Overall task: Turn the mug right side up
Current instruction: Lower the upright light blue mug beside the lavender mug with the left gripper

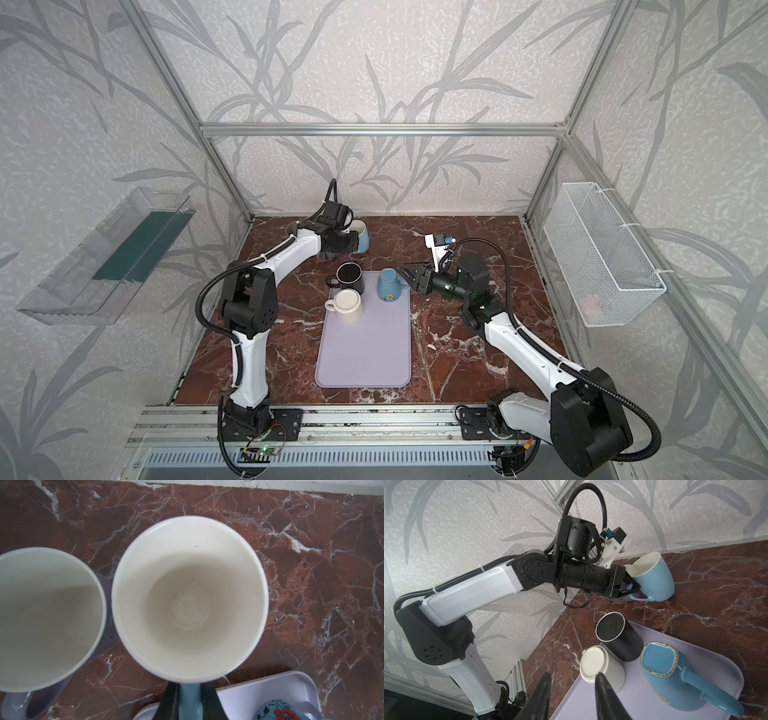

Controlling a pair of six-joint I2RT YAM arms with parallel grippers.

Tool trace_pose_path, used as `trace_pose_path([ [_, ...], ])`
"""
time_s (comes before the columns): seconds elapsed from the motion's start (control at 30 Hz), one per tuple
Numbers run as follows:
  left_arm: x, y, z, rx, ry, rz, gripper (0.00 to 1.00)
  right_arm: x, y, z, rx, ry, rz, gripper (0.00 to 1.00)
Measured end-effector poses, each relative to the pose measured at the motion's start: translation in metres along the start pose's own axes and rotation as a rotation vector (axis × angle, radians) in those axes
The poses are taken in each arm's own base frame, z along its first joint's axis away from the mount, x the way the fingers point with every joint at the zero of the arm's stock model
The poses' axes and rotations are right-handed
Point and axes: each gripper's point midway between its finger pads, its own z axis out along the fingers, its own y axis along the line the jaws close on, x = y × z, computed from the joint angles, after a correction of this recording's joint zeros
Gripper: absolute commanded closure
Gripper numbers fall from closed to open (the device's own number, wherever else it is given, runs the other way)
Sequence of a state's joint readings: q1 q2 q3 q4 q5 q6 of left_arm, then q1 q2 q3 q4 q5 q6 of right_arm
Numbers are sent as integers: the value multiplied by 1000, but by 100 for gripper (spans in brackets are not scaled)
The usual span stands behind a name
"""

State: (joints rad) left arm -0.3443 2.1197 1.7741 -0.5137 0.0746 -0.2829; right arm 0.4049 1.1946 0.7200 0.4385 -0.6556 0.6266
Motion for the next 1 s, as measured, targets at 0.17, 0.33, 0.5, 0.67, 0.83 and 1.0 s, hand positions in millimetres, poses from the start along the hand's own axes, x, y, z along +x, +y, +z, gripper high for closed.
trace_pose_path([
  [0.17,1,0,7,-28,11,7,100,-3,0,-2,2,-8,-3,63],
  [0.33,5,3,8,-60,25,8,100,-5,4,-6,-6,-15,-10,63],
  [0.5,7,6,10,-81,28,8,100,-8,5,-8,-8,-22,-15,63],
  [0.67,7,5,10,-87,26,9,100,-8,5,-10,-4,-23,-14,63],
  [0.83,5,6,13,-92,21,-1,100,-6,4,-10,-1,-17,-11,63],
  [1.0,4,7,13,-99,18,-10,99,-5,3,-10,0,-10,-14,62],
])
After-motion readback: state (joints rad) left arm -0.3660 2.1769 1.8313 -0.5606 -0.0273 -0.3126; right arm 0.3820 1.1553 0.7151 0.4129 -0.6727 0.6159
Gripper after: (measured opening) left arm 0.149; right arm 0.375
